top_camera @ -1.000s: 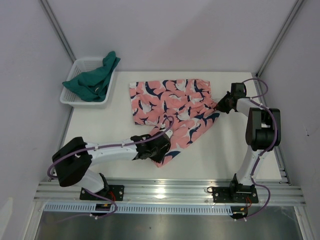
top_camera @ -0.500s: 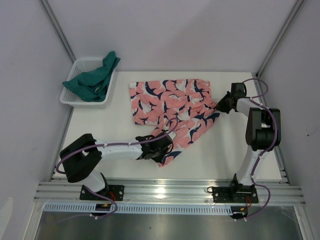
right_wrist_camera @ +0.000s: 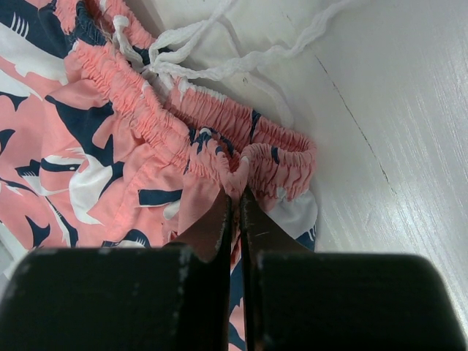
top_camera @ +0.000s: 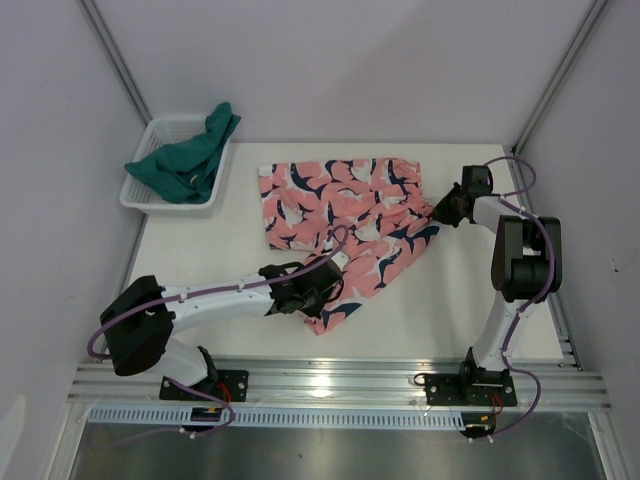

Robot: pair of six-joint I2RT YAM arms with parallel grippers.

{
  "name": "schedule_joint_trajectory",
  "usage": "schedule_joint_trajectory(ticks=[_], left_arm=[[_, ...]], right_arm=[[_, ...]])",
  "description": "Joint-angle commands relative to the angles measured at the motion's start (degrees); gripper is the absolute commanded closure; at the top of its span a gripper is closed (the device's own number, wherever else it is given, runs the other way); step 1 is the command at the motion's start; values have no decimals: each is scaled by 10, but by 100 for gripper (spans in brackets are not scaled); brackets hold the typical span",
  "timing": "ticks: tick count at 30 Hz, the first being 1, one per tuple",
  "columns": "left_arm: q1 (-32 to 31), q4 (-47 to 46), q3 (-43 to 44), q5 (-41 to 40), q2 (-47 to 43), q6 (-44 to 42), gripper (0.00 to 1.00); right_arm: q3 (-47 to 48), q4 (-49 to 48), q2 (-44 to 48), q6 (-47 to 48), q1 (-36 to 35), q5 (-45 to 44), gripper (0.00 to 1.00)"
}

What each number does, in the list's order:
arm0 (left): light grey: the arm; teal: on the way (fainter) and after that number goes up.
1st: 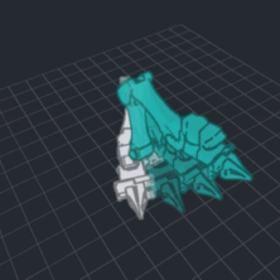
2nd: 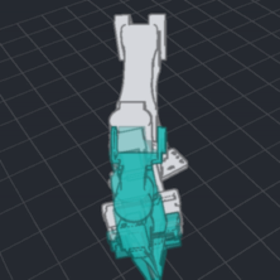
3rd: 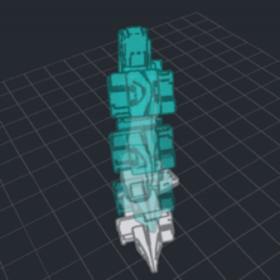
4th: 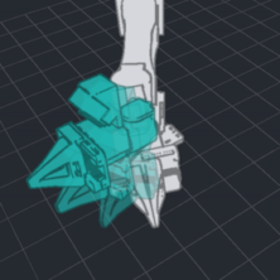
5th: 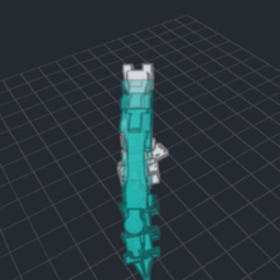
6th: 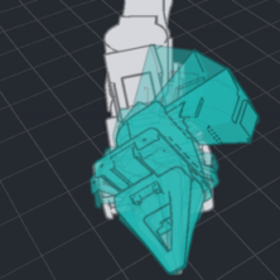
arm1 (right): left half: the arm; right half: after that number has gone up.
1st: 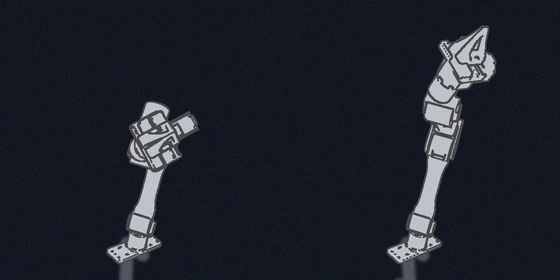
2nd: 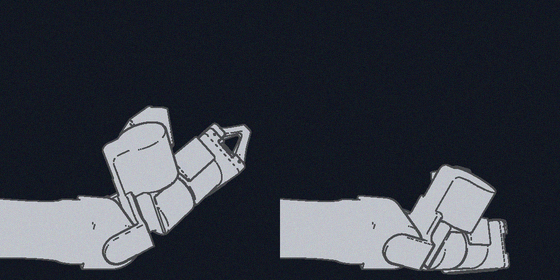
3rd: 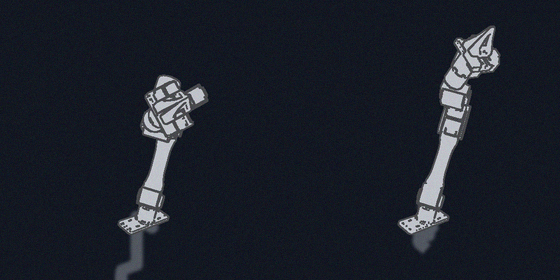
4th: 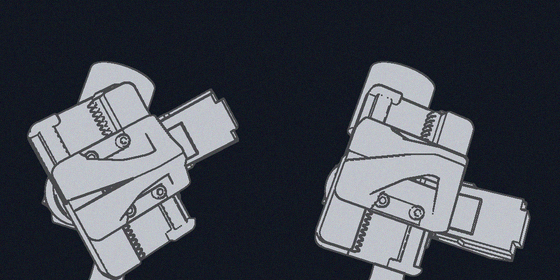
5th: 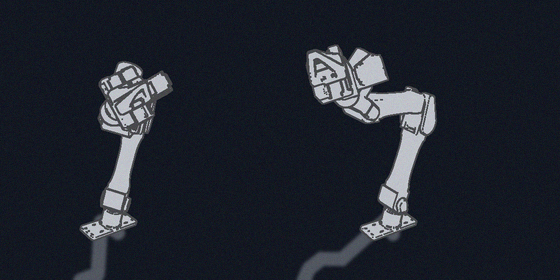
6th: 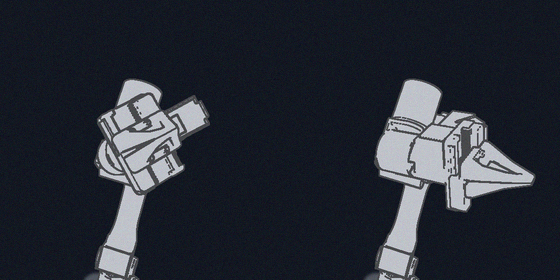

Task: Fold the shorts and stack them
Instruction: Flatten the shorts out

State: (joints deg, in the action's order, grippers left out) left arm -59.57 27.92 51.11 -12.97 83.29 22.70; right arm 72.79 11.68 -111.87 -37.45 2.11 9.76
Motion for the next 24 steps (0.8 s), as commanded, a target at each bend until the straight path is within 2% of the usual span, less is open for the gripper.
schedule_joint_trajectory(ticks=[1, 3, 4, 7, 10, 13, 16, 24], left_arm=[[-3, 10, 6, -1, -12, -4, 100], [-2, 9, 3, 4, -18, -3, 100], [-2, 8, 2, 7, -20, -3, 95], [-3, 20, 6, 14, -23, -1, 59], [-3, 19, -1, 24, -27, -2, 49], [-3, 23, -9, 37, -25, -2, 45], [-3, 21, -18, 39, -21, -1, 46], [-2, 16, -18, 54, 4, -1, 57]], right_arm=[[9, -1, 26, 11, 2, -4, 100], [9, -1, 27, 11, 2, -3, 100], [9, 0, 29, 11, 3, -3, 100], [9, 0, 30, 10, 3, -2, 100], [8, -1, 28, 10, 4, 0, 100], [5, -3, 28, 10, 4, 1, 100], [6, -4, 28, 9, 4, 2, 100], [3, -6, 27, 7, 4, 1, 100]])
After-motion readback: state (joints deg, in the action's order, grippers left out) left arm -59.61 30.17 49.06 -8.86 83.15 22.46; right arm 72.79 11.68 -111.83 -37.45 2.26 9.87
